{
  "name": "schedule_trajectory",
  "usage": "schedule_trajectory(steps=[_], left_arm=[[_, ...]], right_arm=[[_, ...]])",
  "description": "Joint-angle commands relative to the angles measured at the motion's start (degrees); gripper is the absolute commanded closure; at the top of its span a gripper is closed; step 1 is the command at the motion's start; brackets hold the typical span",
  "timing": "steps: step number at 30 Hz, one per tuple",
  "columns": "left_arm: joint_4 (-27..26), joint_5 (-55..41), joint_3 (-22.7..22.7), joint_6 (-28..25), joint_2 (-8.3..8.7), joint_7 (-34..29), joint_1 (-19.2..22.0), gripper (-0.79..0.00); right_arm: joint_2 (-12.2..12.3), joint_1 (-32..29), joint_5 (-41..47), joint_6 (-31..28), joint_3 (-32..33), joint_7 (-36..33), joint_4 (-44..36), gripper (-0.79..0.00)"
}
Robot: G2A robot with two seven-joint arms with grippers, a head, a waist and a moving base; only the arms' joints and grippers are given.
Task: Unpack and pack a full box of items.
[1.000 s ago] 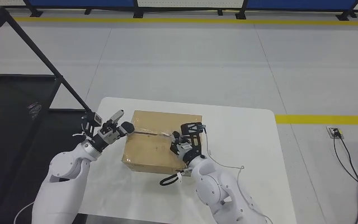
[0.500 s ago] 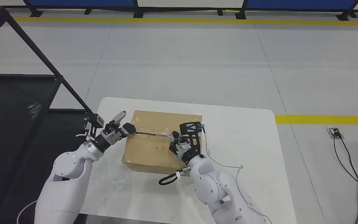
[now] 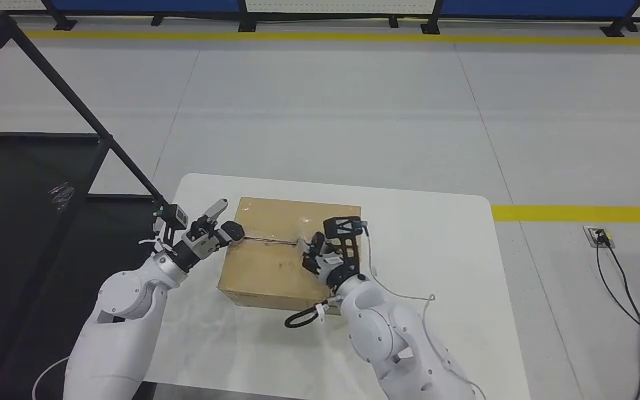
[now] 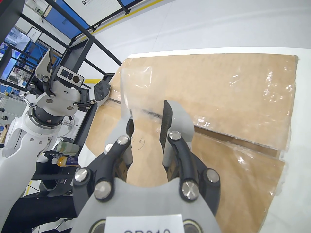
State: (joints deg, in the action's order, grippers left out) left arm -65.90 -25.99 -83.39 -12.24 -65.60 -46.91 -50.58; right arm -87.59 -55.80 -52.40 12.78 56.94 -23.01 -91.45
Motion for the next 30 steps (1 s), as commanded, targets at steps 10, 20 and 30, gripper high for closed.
schedule_trajectory(steps=[10, 20, 30], left_arm=[[-0.74, -0.21, 0.59, 0.10, 0.07, 0.34, -0.28, -0.785], [-0.97, -0.49, 0.84, 0.20, 0.17, 0.54, -0.62, -0.785], [-1.62, -0.93, 0.78, 0.16, 0.32, 0.50, -1.10, -0.785]], right_arm=[[0.17, -2.20, -0.30, -0.22, 1.80, 0.58, -2.13, -0.332], [0.22, -3.32, -0.84, 0.08, 2.79, 0.74, -2.96, -0.354], [0.26, -5.41, -9.94, 5.99, 2.02, 3.80, -5.58, -0.545]])
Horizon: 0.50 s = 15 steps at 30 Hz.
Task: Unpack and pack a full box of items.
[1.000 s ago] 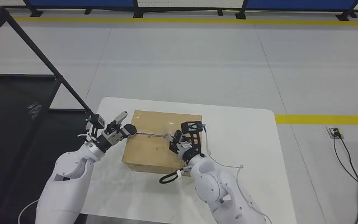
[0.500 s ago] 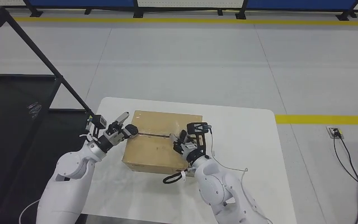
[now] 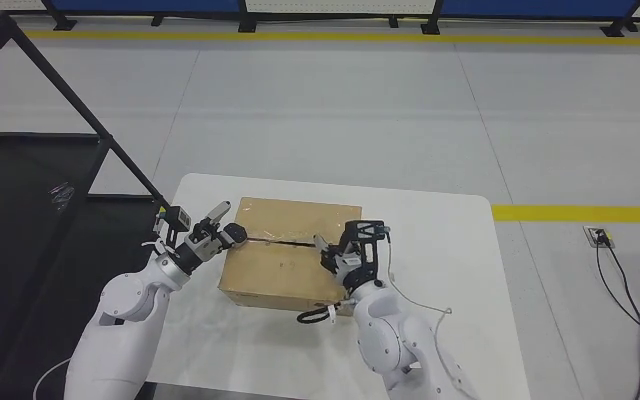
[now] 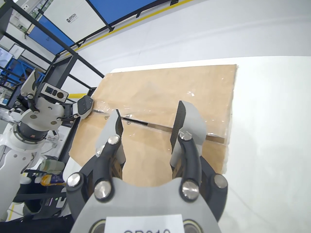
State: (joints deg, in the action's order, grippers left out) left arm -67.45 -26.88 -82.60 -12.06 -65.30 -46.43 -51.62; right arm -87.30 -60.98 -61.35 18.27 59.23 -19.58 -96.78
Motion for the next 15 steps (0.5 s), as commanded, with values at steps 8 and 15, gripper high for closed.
schedule_trajectory(steps=[8, 15], left_arm=[[-0.66, -0.35, 0.13, 0.00, 0.10, -0.16, -0.49, -0.785], [-1.03, -1.00, 0.12, -0.06, 0.16, -0.21, -0.82, -0.785]], right_arm=[[-0.16, -0.21, -5.24, 0.40, -0.61, 2.00, -2.19, -0.594], [-0.63, 4.59, -7.21, -3.05, -2.10, -2.79, -0.68, -0.683]])
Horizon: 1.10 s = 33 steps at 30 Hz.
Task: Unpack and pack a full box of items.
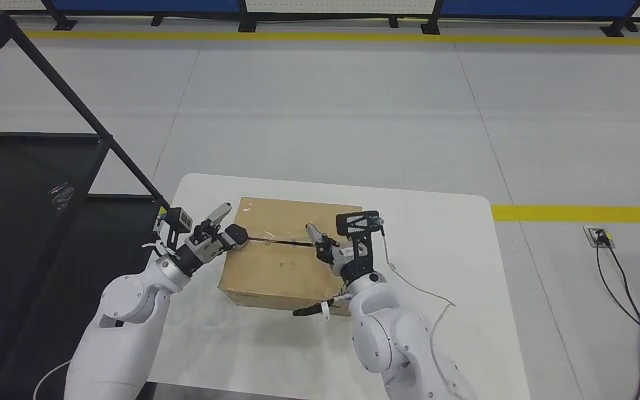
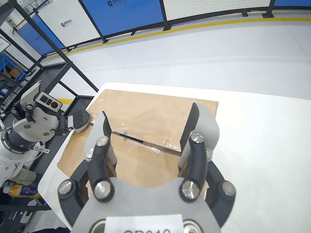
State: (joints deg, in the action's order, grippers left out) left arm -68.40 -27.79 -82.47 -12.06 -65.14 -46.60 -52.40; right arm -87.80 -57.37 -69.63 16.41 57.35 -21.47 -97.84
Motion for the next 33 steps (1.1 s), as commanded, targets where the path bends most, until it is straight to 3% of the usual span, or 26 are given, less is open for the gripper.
schedule_trajectory(steps=[1, 5, 7, 12, 21, 24, 33], left_arm=[[-0.14, -0.16, 0.01, -0.11, 0.01, -0.04, -0.10, -0.785], [-0.62, -0.33, 0.30, 0.04, 0.00, -0.07, -0.35, -0.785], [-0.92, -0.36, 0.46, 0.08, 0.00, -0.17, -0.49, -0.785], [-1.34, -0.53, 0.77, 0.10, -0.01, -0.14, -0.68, -0.785], [-1.24, -1.35, 0.27, 0.00, 0.12, -0.15, -0.74, -0.785], [-1.12, -1.39, 0.31, -0.07, 0.15, -0.21, -0.67, -0.785], [-1.16, -1.33, 0.39, -0.24, 0.23, -0.29, -0.78, -0.785]], right_arm=[[-0.26, 1.95, 1.84, -1.86, -0.15, -1.44, 0.86, -0.677], [-0.70, 6.84, -3.46, -0.59, -1.17, -3.31, 4.65, -0.665], [-0.92, 9.11, -8.37, 0.91, -2.42, -5.76, 6.37, -0.785], [-1.60, 13.54, -5.11, 1.23, -0.59, -14.85, 7.95, -0.785], [-1.58, 13.39, -5.20, 1.06, -0.57, -14.54, 7.94, -0.785], [-1.34, 13.46, -9.71, -1.42, -0.85, -14.27, 8.72, -0.785], [-0.73, 18.68, -16.70, -18.02, -1.83, -29.83, 8.96, -0.785]])
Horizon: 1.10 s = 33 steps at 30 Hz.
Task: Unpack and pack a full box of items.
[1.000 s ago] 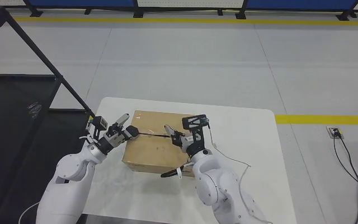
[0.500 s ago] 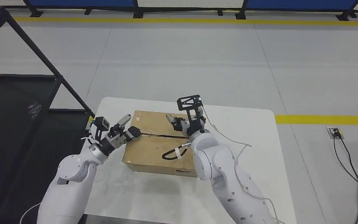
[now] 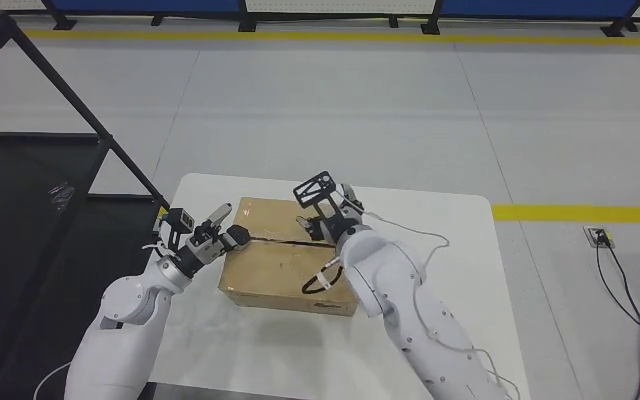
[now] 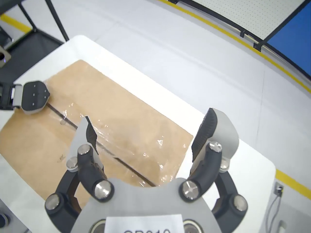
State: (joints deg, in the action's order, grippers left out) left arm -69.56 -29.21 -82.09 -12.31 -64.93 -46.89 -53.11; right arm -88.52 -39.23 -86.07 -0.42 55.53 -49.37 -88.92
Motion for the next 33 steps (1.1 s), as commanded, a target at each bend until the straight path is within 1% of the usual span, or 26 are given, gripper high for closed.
schedule_trajectory(steps=[1, 2, 7, 13, 18, 23, 28, 33], left_arm=[[-0.09, -0.02, 0.04, 0.04, 0.02, -0.02, -0.16, -0.785], [-0.15, -0.04, 0.07, 0.00, 0.02, 0.01, -0.24, -0.785], [-0.48, -0.15, 0.21, -0.12, 0.03, 0.04, -0.55, -0.785], [-0.76, -0.32, 0.25, -0.10, 0.07, 0.11, -0.76, -0.785], [-0.98, -0.36, 0.11, -0.16, 0.14, 0.08, -0.91, -0.785], [-1.13, -0.40, 0.03, -0.08, 0.20, 0.05, -1.01, -0.785], [-1.30, -0.41, 0.03, -0.03, 0.24, 0.04, -1.10, -0.785], [-1.39, -0.56, 0.03, -0.03, 0.28, 0.07, -1.20, -0.785]], right_arm=[[-0.10, 1.31, -0.47, -2.73, -0.52, -4.29, 0.13, -0.785], [-0.18, 1.96, -0.85, -3.70, -0.94, -5.92, 0.36, -0.785], [-0.99, 4.91, -4.79, -3.08, -3.63, -11.39, 3.27, -0.785], [-2.22, 7.41, -7.60, -2.54, -6.83, -14.54, 7.27, -0.785], [-2.94, 8.25, -10.04, -2.17, -8.23, -16.42, 8.98, -0.785], [-3.64, 8.27, -12.81, 0.06, -9.02, -16.49, 10.01, -0.785], [-4.36, 8.14, -15.92, 3.70, -9.25, -16.90, 11.48, -0.785], [-5.22, 8.48, -17.00, 6.75, -8.78, -17.04, 12.95, -0.785]])
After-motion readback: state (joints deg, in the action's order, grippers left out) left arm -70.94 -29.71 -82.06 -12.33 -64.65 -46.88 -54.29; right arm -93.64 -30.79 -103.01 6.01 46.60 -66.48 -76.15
